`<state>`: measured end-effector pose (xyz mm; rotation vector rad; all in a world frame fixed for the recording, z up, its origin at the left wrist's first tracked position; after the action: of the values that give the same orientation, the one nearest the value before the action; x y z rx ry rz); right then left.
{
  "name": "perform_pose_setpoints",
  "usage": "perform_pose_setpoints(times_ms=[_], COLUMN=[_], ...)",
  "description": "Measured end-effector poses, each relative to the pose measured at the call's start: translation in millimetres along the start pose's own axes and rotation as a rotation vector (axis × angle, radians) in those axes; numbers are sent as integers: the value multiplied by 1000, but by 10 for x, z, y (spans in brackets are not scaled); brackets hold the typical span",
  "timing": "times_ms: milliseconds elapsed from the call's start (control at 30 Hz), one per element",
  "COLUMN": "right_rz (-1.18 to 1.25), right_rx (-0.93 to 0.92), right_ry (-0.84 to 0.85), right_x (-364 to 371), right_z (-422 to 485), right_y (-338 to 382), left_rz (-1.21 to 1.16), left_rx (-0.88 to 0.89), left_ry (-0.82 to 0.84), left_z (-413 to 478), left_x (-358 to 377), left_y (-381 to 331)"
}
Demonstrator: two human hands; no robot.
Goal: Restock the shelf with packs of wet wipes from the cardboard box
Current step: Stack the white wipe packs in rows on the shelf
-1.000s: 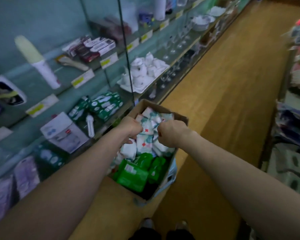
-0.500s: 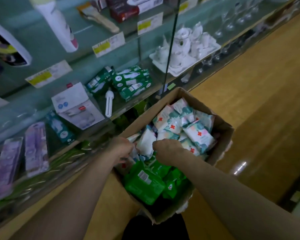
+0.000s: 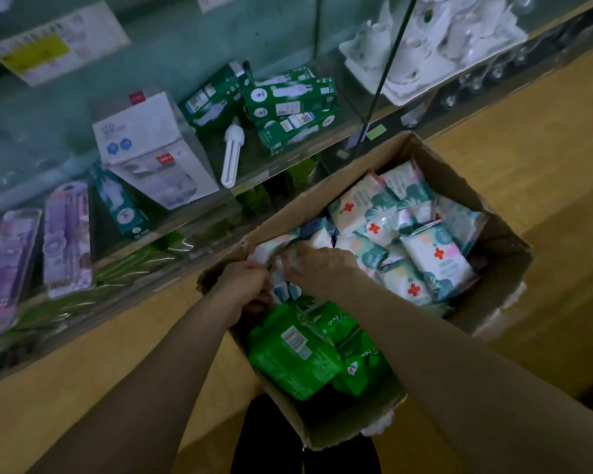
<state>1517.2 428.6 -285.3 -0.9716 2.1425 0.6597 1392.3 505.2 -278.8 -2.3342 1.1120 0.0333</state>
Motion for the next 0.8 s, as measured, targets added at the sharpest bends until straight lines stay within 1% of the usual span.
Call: perform_pose_setpoints(times_ms=[100, 200, 233, 333, 367, 400, 433, 500, 567, 633, 700, 800], right_rz=[228, 412, 523, 1026, 1157, 1234, 1262, 1212, 1137, 1095, 1009, 740], right_rx=[142, 221, 229, 221, 190, 143, 93, 14, 7, 72, 144, 123], right_ry=[6, 74, 93, 167, 220, 291, 376, 528, 545, 462, 339, 172], right_x=[10, 35, 33, -53, -84, -112, -126, -116, -91, -66, -26, 22], right_z=[-88, -120, -122, -218, -271, -328, -378, -428, -395, -285, -139, 70], right_y=[-232, -466, -525, -587, -579, -550, -514, -413, -319, -256, -244, -236], left_rz=[-43, -41, -42, -89, -133, -197, -269, -373, -447, -511, -522, -494], left_rx=[-8, -19, -18, 13, 37, 67, 91, 108, 87, 25, -26, -32], left_ry=[25, 37, 48, 74, 86, 109, 137, 166, 118, 22, -38, -88], left_z=[-54, -125, -136, -144, -150, -146, -149, -145, -109, -64, -12, 65], left_x=[57, 100, 113, 173, 205, 237, 270, 326, 328, 278, 234, 219], left_y=[10, 35, 40, 22, 2, -18, -39, -41, -13, 10, 33, 93])
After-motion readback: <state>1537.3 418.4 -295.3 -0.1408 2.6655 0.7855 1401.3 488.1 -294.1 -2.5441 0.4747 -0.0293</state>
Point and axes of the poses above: each hand's wrist, its own z-axis towards the middle knuckle, its own x-axis out of the palm, y = z × x, the point moved 1 cm from there along z, towards the middle knuckle, and after that the axes turned 6 degrees about x, right-handed, at the moved point
